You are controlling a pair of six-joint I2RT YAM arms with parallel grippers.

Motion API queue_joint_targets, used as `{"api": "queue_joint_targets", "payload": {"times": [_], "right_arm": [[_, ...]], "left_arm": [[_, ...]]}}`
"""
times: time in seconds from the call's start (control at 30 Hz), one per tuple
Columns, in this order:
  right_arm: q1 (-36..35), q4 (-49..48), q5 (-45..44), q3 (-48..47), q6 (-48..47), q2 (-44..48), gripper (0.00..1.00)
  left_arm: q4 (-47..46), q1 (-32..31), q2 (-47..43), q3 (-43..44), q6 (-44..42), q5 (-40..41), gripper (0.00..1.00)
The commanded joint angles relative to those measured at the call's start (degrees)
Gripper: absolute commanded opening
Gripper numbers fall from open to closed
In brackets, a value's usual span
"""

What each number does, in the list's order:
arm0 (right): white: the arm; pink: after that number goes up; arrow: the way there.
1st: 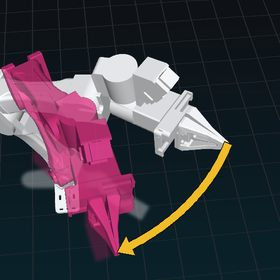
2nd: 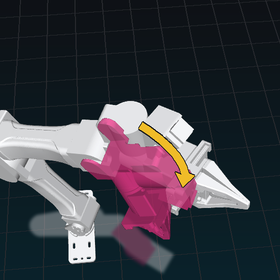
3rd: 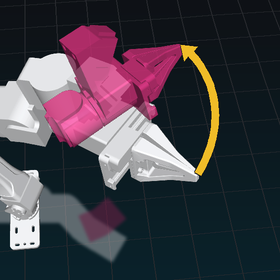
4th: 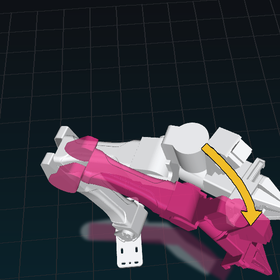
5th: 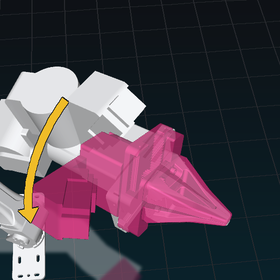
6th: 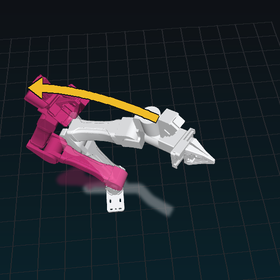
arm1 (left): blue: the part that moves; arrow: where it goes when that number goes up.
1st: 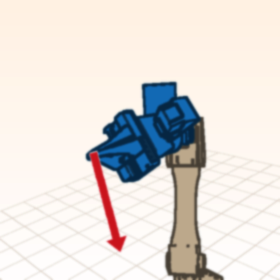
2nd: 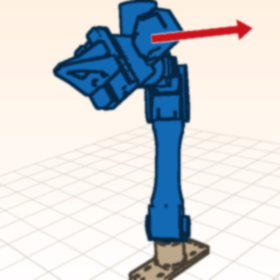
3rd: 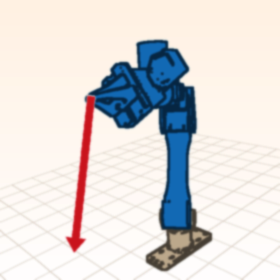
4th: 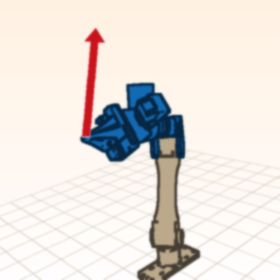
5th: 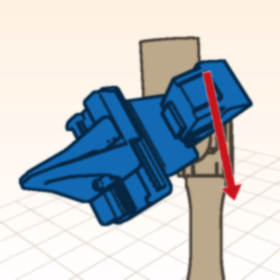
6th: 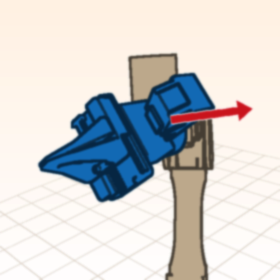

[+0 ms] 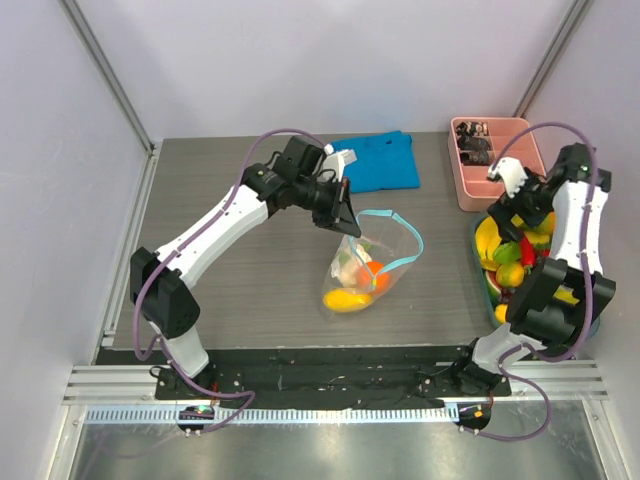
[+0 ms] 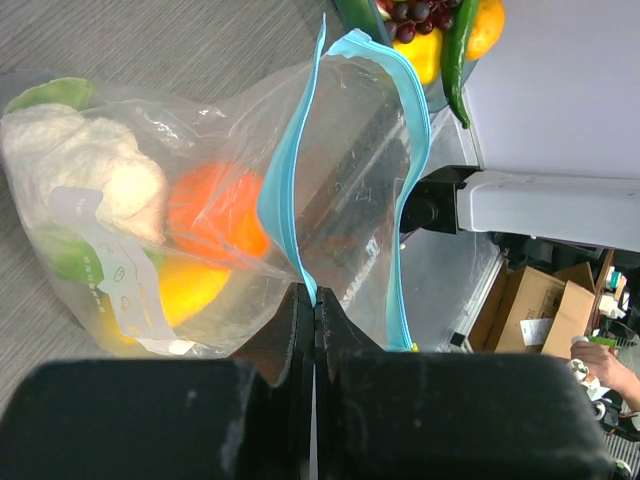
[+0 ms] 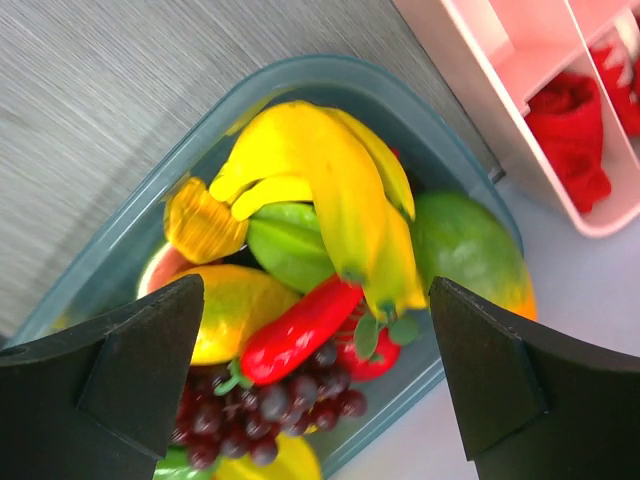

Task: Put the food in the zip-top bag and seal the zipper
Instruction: Pick up the fake fruit from the bin.

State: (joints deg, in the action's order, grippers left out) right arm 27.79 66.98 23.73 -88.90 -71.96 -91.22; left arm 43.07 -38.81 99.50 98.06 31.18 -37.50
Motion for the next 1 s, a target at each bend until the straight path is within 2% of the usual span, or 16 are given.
{"api": "queue_joint_targets", "payload": {"times": [0.0, 0.07, 0.2, 0.4, 0.47, 0.67, 0.73, 0.9, 0.97], "right_arm": [[-4.7, -11.1, -7.6, 5.4, -4.3, 3.4, 1.00], [-5.8, -15.0, -10.2, 8.0, -4.9, 3.6, 1.00], [-6.7, -16.3, -11.7, 7.7, -4.4, 1.7, 0.97], [-6.7, -15.7, -13.5, 6.8, -2.2, 0.9, 0.66], [-6.7, -15.2, -12.9, 7.2, -2.1, 2.8, 0.60], [-6.7, -15.7, -10.5, 10.5, -2.4, 8.3, 0.34], [-6.7, -15.6, -10.3, 10.8, -2.0, 10.0, 0.31], [-6.7, -16.1, -11.1, 10.7, -1.3, 12.4, 0.05], [-6.6, -16.5, -10.9, 10.5, 0.1, 13.2, 0.01]], "left_arm": [[-2.4, 0.6, -0.3, 0.2, -0.6, -2.0, 0.00], [-2.4, 0.7, -0.3, 0.3, -0.6, -2.1, 0.00], [-2.0, 0.8, -0.2, 0.2, -0.8, -2.2, 0.00], [-1.9, 1.0, 0.1, 0.0, -0.2, -2.6, 0.00], [-2.0, 1.0, -0.1, 0.1, -0.3, -2.5, 0.00], [-1.8, 1.1, 0.3, 0.6, -0.2, -2.5, 0.00], [-1.7, 1.1, 0.2, 0.5, -0.3, -2.4, 0.00], [-2.3, 1.1, -0.2, -0.2, 0.0, -2.4, 0.00], [-2.5, 1.1, -0.3, -0.7, 0.3, -2.4, 0.00]]}}
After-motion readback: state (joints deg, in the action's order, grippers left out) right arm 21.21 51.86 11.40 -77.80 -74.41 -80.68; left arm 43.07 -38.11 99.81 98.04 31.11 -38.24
